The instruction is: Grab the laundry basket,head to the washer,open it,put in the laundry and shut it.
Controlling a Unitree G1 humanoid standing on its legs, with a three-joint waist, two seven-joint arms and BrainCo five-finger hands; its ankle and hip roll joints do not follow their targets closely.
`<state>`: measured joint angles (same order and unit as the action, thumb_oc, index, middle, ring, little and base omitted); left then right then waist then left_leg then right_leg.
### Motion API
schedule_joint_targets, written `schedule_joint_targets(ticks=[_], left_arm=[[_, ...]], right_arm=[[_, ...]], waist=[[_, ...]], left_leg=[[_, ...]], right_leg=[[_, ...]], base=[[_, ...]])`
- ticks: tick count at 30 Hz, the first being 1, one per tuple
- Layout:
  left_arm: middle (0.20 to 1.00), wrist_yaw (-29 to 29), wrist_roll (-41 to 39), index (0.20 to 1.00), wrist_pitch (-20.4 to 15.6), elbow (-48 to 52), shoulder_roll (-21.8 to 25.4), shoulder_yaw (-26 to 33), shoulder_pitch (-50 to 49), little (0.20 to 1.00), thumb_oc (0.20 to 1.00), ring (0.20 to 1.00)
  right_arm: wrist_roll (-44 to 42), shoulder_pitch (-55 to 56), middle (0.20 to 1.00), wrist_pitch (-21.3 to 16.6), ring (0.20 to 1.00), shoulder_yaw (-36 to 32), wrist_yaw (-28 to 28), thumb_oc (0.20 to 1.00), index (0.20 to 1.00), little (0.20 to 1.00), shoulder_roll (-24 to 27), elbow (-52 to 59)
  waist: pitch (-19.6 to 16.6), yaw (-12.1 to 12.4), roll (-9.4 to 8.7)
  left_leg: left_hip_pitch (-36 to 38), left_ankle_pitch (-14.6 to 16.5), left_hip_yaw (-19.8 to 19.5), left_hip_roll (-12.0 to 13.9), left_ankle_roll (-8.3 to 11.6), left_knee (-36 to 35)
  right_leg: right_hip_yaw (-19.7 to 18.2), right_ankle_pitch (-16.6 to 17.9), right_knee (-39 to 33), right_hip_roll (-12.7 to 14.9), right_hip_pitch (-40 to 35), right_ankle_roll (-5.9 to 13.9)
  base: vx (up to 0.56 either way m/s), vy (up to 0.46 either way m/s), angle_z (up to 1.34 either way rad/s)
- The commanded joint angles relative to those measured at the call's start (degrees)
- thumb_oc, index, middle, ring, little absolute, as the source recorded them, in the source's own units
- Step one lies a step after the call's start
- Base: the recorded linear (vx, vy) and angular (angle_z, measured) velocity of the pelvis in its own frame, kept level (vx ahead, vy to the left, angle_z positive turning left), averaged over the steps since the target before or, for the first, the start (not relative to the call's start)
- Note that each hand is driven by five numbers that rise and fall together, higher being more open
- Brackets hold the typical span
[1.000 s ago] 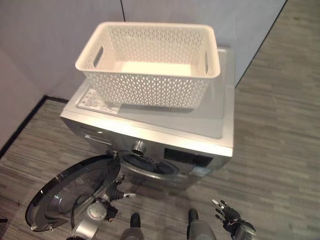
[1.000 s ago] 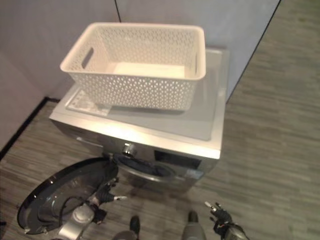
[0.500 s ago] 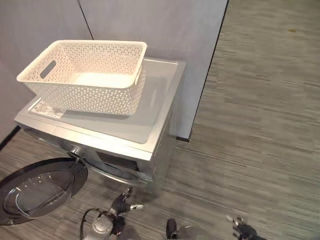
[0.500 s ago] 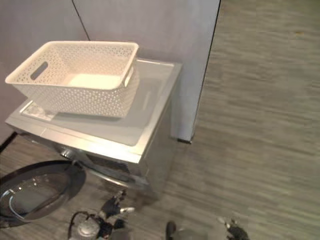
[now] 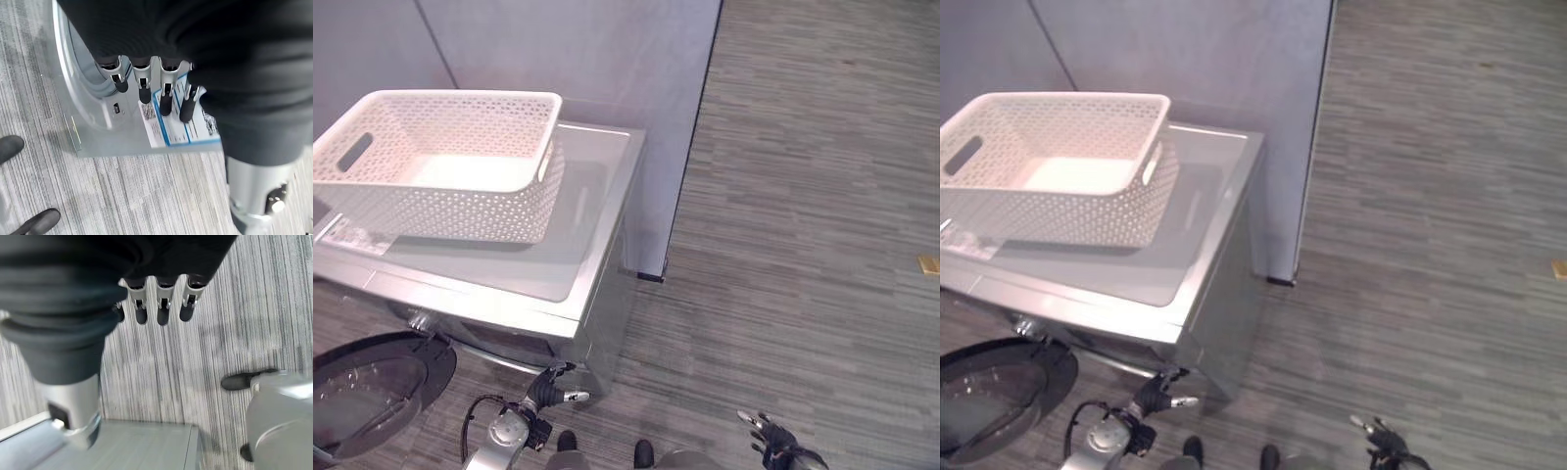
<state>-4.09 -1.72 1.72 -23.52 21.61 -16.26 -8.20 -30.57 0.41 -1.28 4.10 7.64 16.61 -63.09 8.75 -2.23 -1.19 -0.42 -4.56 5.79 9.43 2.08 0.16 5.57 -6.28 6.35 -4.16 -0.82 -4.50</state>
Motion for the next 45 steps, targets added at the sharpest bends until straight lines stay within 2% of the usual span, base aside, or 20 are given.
schedule_joint_targets(ticks=[1, 2, 3, 7, 11, 13, 16, 19, 20, 23, 24, 25, 26, 28, 29, 30, 31, 34, 38, 45], left_arm=[[1.000, 1.6, -1.3, 1.000, -1.9, 3.6, 2.1, 2.1, 2.2, 1.000, 1.000, 1.000], [1.000, 2.2, -1.7, 1.000, -2.1, 3.8, 1.8, 1.8, 2.8, 1.000, 1.000, 1.000], [1.000, 2.3, -2.3, 1.000, -2.0, 4.2, 1.5, 2.1, 2.7, 1.000, 1.000, 1.000], [1.000, 1.5, -3.5, 1.000, -1.8, 5.3, 0.1, 2.2, 0.0, 1.000, 1.000, 1.000], [1.000, 0.3, -6.1, 1.000, -2.0, 5.3, -0.9, 1.0, -1.0, 1.000, 1.000, 1.000], [1.000, 0.0, -5.0, 1.000, -1.9, 5.0, -0.6, 0.5, -0.9, 1.000, 1.000, 1.000], [1.000, 0.5, -4.6, 1.000, -1.9, 4.9, -0.4, 0.3, -0.1, 1.000, 1.000, 1.000], [1.000, 1.9, -3.8, 1.000, -2.5, 6.2, 0.2, 0.8, 1.4, 1.000, 1.000, 1.000], [1.000, 2.6, -3.6, 1.000, -2.8, 6.3, 0.2, 1.0, 1.9, 1.000, 1.000, 1.000], [1.000, 2.8, -2.4, 1.000, -3.2, 5.8, 0.2, 0.2, 3.4, 1.000, 1.000, 1.000], [1.000, 3.0, -1.9, 1.000, -3.1, 5.4, 0.3, -0.1, 4.6, 1.000, 1.000, 1.000], [1.000, 3.8, -0.9, 1.000, -3.2, 5.5, 0.9, 0.2, 5.6, 1.000, 1.000, 1.000], [1.000, 4.0, -0.7, 1.000, -3.0, 5.8, 1.4, 0.4, 5.9, 1.000, 1.000, 1.000], [1.000, 3.9, -0.6, 1.000, -3.1, 6.0, 1.9, 0.6, 6.4, 1.000, 1.000, 1.000], [1.000, 4.2, -0.1, 1.000, -3.0, 6.1, 2.0, 0.5, 6.3, 1.000, 1.000, 1.000], [1.000, 4.9, 1.1, 1.000, -3.0, 6.7, 2.3, 1.2, 6.9, 1.000, 1.000, 1.000], [1.000, 4.9, 1.1, 1.000, -2.9, 6.7, 2.3, 1.3, 6.8, 1.000, 1.000, 1.000], [1.000, 4.6, 1.4, 1.000, -2.8, 7.7, 2.9, 2.3, 6.8, 1.000, 1.000, 1.000], [1.000, 4.3, 1.5, 1.000, -2.6, 8.2, 2.7, 3.1, 6.2, 1.000, 1.000, 1.000], [1.000, 2.6, 1.4, 1.000, -2.8, 9.3, 1.0, 4.3, 2.0, 1.000, 1.000, 1.000]], right_arm=[[1.3, -0.2, 1.000, -0.4, 1.000, 1.2, 0.5, 1.000, 1.000, 1.000, 0.0, 0.3], [0.5, 0.2, 1.000, -0.1, 1.000, 1.2, 0.3, 1.000, 1.000, 1.000, 0.2, 1.3], [0.2, -0.4, 1.000, -0.2, 1.000, 1.3, 0.3, 1.000, 1.000, 1.000, 0.5, 1.5], [1.3, -1.7, 1.000, -0.4, 1.000, 3.1, 0.1, 1.000, 1.000, 1.000, 1.5, 0.7], [1.0, -3.4, 1.000, -1.1, 1.000, 2.2, -0.1, 1.000, 1.000, 1.000, 3.7, 0.9], [1.0, -4.1, 1.000, -1.7, 1.000, 1.7, -0.7, 1.000, 1.000, 1.000, 4.1, 0.9], [1.0, -5.0, 1.000, -2.0, 1.000, 1.7, -1.5, 1.000, 1.000, 1.000, 3.8, 0.6], [-0.1, -5.7, 1.000, -2.3, 1.000, 0.5, -2.8, 1.000, 1.000, 1.000, 2.9, 0.4], [-0.5, -5.3, 1.000, -2.4, 1.000, -0.5, -3.3, 1.000, 1.000, 1.000, 2.7, 0.1], [-0.3, -4.2, 1.000, -2.3, 1.000, -2.7, -3.6, 1.000, 1.000, 1.000, 2.1, -0.9], [-0.4, -3.4, 1.000, -2.0, 1.000, -4.1, -3.8, 1.000, 1.000, 1.000, 1.6, -1.2], [-0.2, -2.6, 1.000, -1.6, 1.000, -4.6, -3.3, 1.000, 1.000, 1.000, 1.1, -1.2], [-0.5, -2.5, 1.000, -1.4, 1.000, -4.7, -3.3, 1.000, 1.000, 1.000, 0.7, -1.0], [-0.7, -2.4, 1.000, -1.6, 1.000, -4.5, -3.2, 1.000, 1.000, 1.000, 0.2, -1.0], [-0.8, -2.7, 1.000, -1.6, 1.000, -4.4, -3.3, 1.000, 1.000, 1.000, 0.0, -1.8], [-1.5, -2.5, 1.000, -1.3, 1.000, -4.0, -3.3, 1.000, 1.000, 1.000, -0.7, -2.8], [-1.5, -2.5, 1.000, -1.3, 1.000, -3.9, -3.3, 1.000, 1.000, 1.000, -0.7, -2.8], [-1.2, -2.6, 1.000, -1.3, 1.000, -2.1, -3.2, 1.000, 1.000, 1.000, -1.8, -4.7], [-1.2, -2.0, 1.000, -1.2, 1.000, -1.5, -2.8, 1.000, 1.000, 1.000, -2.2, -4.8], [2.1, -0.2, 1.000, -0.8, 1.000, -0.7, -2.2, 1.000, 1.000, 1.000, -2.6, -4.4]], waist=[[0.5, 2.1, -1.07], [0.9, 1.5, -1.67], [0.7, 1.9, -2.14], [0.6, 3.6, -3.17], [1.2, 3.7, -3.12], [1.0, 3.1, -2.49], [1.1, 3.4, -2.13], [1.1, 2.5, -1.18], [0.6, 2.6, -0.65], [-0.5, 2.3, 0.28], [-0.9, 2.1, 0.05], [-1.2, 2.0, -0.10], [-0.9, 1.7, 0.18], [-0.9, 2.0, 0.16], [-0.7, 1.9, 0.20], [-0.5, 0.8, 0.92], [-0.6, 0.9, 0.89], [-0.4, 1.0, 1.13], [-0.4, 1.2, 0.54], [-4.1, 2.5, -1.00]], left_leg=[[-3.6, 4.1, -1.2, 1.9, -0.34, 5.5], [-4.7, 3.5, -3.8, 1.7, -0.09, 5.7], [-5.5, 3.3, -4.5, 1.8, -0.05, 5.9], [-8.4, 2.3, -8.2, 2.7, 0.20, 8.6], [-11.5, 0.1, -12.8, -0.7, -0.39, 6.7], [-12.0, -1.2, -11.6, 0.8, 0.60, 5.2], [-12.4, -2.6, -15.0, 3.0, 1.77, 3.9], [-10.7, -4.3, -16.2, 10.0, 1.90, 2.1], [-10.2, -3.8, -16.5, 10.4, 1.88, 2.1], [-10.3, -0.3, -14.3, 8.3, 2.79, 4.0], [-10.9, 1.5, -12.6, 6.0, 3.06, 7.0], [-10.2, 5.3, -11.4, 1.4, 1.64, 8.7], [-10.0, 5.9, -10.7, 0.2, 0.91, 8.8], [-9.9, 7.1, -9.8, -1.0, -0.11, 8.9], [-9.6, 7.5, -9.3, -2.2, -1.25, 8.5], [-8.8, 6.8, -9.2, -4.5, -2.57, 6.3], [-8.5, 6.8, -9.0, -4.3, -2.51, 5.9], [-6.0, 5.4, -8.1, -6.8, -3.31, 1.1], [-4.4, 5.8, -8.1, -8.1, -3.96, 0.4], [1.0, 6.1, -6.4, -7.8, -3.56, -4.5]], right_leg=[[-1.4, -1.9, 9.7, 8.7, 3.7, 9.99], [-7.2, -2.3, 9.8, 8.2, 3.5, 9.57], [-8.3, -2.7, 7.6, 7.9, 2.6, 9.00], [-8.9, -3.3, 1.9, 5.5, -0.1, 6.65], [-6.4, -4.0, 1.0, 4.9, -0.6, 6.21], [-4.9, -4.4, 0.8, 4.9, -0.4, 6.53], [-5.2, -4.7, 0.9, 5.4, -0.2, 7.05], [-6.7, -6.5, 3.6, 9.0, 0.1, 8.75], [-7.4, -6.6, 3.9, 10.3, -0.6, 9.73], [-7.0, -4.7, 3.3, 14.4, -2.9, 11.75], [-7.4, -1.1, 3.1, 17.1, -2.9, 13.18], [-8.6, 10.3, 5.5, 22.7, -0.6, 13.65], [-8.8, 11.3, 6.1, 22.8, 0.6, 12.21], [-8.7, 10.3, 5.8, 22.5, 1.2, 12.05], [-9.4, 12.5, 6.8, 21.7, 3.3, 11.48], [-11.0, 7.5, 5.7, 16.0, 5.6, 10.82], [-11.2, 7.2, 6.2, 15.9, 5.8, 10.75], [-7.6, 2.8, 3.0, 10.0, 6.7, 10.69], [-8.2, 1.7, 2.2, 9.1, 4.7, 10.42], [-7.2, 4.0, -8.7, 11.8, -2.5, 11.65]], base=[[-0.16, -0.221, -0.15], [-0.12, -0.230, 0.20], [-0.11, -0.227, 0.52], [-0.05, -0.295, 0.45], [-0.03, -0.095, 0.28], [0.06, 0.057, 0.79], [0.08, 0.097, 0.12], [0.26, 0.447, -0.10], [0.39, 0.617, -0.21], [0.25, 0.410, -0.35], [0.35, 0.856, -0.13], [0.26, 0.811, -0.11], [0.18, 0.748, -0.26], [0.04, 0.291, -0.71], [0.07, 0.411, -0.70], [0.08, 0.402, -0.54], [0.05, 0.350, -0.32], [0.04, 0.192, 0.05], [0.05, 0.065, 0.12], [0.07, -0.031, -0.17]])
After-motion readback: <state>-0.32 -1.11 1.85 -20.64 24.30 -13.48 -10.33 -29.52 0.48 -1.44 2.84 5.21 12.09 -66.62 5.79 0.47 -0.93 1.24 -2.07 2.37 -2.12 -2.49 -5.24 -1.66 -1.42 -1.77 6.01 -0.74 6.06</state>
